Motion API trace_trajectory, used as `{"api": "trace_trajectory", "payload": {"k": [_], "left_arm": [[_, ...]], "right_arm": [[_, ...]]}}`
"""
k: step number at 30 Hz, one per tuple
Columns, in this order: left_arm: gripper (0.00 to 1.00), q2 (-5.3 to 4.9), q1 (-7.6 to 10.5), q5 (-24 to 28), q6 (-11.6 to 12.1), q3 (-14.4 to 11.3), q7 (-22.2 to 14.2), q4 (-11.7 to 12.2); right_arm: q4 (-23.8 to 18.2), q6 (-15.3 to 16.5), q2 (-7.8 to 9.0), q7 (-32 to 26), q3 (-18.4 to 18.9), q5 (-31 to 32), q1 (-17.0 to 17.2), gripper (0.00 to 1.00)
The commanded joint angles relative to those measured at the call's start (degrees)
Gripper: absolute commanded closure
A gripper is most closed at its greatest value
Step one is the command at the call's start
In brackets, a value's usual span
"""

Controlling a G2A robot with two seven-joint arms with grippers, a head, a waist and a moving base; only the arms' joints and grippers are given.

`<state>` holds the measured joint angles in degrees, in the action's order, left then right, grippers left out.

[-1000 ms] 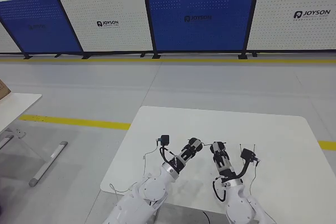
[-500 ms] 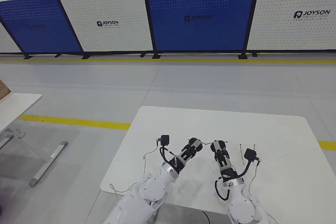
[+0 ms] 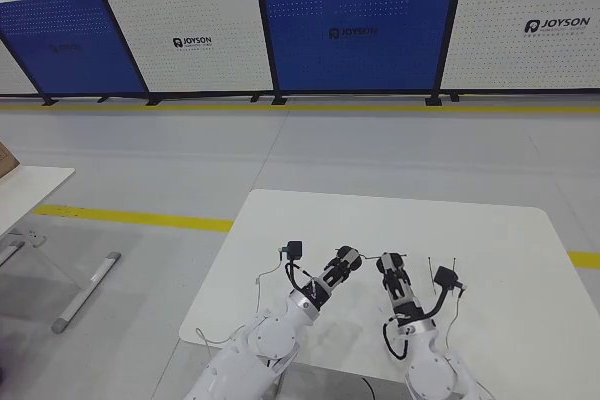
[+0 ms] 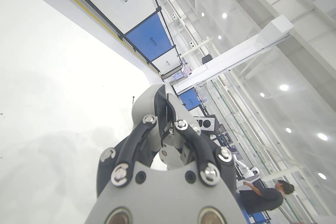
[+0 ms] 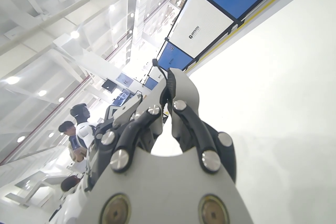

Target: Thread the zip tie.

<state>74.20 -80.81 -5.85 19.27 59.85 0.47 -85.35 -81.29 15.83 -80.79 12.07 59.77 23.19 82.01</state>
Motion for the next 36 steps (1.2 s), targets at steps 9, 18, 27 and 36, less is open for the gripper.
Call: {"api": "trace_trajectory", "payload": {"k": [9, 18, 27, 36], "left_arm": [[1.00, 0.00, 0.00, 0.0, 0.0, 0.0, 0.0, 0.0], [1.00, 0.00, 0.00, 0.0, 0.0, 0.0, 0.0, 0.0], [1.00, 0.00, 0.00, 0.0, 0.0, 0.0, 0.0, 0.0], [1.00, 0.00, 0.00, 0.0, 0.0, 0.0, 0.0, 0.0]], "right_arm": [[-0.4, -0.3, -0.11, -0.1, 0.6, 1.0, 0.6, 0.95], [-0.7, -0.3, -0.24, -0.4, 0.9, 1.6, 0.8, 0.87], [-0.7, -0.6, -0.46, -0.5, 0.8, 2.2, 0.7, 1.00], [-0.1, -1.9, -0.74, -1.9, 0.5, 3.0, -0.4, 1.00]]}}
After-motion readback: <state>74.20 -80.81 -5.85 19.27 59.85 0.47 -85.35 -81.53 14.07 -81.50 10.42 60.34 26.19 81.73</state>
